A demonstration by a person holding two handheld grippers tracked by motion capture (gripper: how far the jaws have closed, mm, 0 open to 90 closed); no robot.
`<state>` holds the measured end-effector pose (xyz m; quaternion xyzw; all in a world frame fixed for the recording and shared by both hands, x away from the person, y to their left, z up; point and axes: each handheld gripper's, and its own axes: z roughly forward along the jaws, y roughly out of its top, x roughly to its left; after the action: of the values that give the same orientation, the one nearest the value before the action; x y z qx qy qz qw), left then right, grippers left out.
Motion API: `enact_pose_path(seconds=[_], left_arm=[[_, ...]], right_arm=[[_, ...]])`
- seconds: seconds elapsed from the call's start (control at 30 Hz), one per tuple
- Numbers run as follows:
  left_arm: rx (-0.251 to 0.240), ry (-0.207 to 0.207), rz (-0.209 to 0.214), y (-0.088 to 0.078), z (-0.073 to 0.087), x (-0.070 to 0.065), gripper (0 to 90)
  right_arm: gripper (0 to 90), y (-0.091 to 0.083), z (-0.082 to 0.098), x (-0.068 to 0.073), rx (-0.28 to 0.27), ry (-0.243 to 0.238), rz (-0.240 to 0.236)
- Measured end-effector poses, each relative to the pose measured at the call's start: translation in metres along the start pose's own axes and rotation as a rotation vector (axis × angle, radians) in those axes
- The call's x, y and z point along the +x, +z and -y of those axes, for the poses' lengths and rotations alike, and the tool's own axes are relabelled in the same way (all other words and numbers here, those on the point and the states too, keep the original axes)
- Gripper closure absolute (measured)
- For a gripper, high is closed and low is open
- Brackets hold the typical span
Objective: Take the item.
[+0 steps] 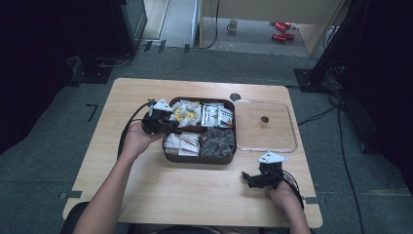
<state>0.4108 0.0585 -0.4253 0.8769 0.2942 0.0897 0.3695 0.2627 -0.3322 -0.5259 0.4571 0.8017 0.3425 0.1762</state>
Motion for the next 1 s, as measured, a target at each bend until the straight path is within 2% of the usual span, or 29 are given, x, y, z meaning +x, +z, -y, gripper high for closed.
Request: enact_pose_path(seconds=[1.0], left_arm=[[-0.063,-0.069,-0.037,-0.038,0.015,0.017,89.8]], right_arm=[[0.0,0.0,0.0,0.0,0.0,-0.002,-0.001]])
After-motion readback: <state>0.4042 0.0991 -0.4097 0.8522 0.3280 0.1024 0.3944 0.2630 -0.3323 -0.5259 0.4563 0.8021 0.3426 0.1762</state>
